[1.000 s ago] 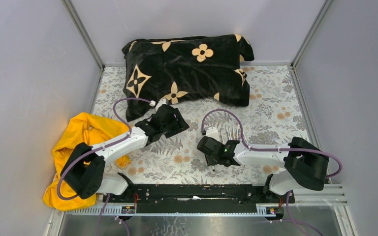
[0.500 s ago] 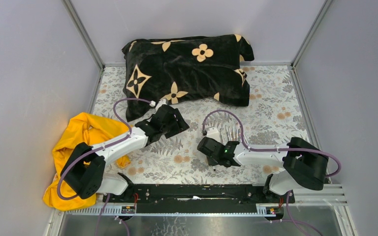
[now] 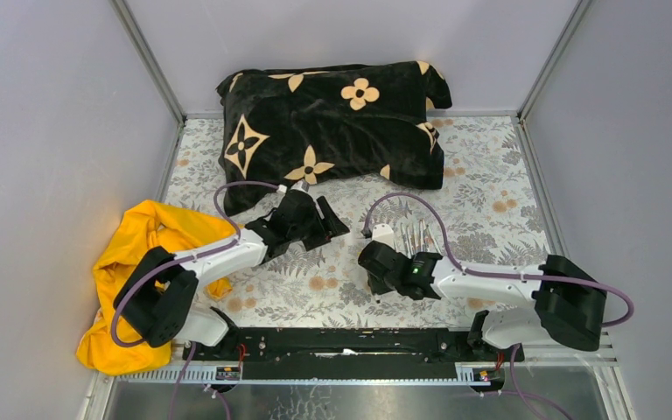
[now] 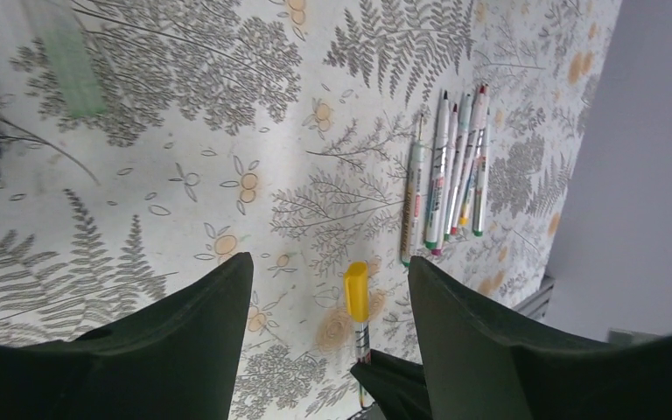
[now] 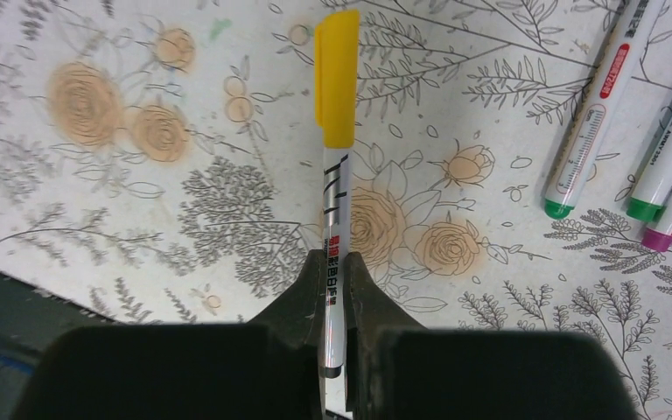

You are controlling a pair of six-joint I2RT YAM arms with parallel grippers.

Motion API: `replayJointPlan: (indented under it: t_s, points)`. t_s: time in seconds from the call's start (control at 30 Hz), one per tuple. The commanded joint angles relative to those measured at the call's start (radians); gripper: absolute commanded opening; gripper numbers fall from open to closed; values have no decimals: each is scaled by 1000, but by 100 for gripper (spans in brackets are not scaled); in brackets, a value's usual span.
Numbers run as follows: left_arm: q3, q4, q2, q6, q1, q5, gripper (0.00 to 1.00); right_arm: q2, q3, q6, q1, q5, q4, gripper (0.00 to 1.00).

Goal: Open the pen caps

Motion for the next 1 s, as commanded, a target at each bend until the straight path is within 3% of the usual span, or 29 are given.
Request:
replayJointPlan:
  t_s: [0.0,0.33,0.97]
  points:
    - [-26,158,23,-33,-14,93,72,-72,16,-10,11,-26,30,0]
    - [-67,274,48,-87,-37,161,70,-84,54,-18,11,-38,60,0]
    - [-92,311,37,-116,-53,175,65,-27,148,-48,11,-25,80,0]
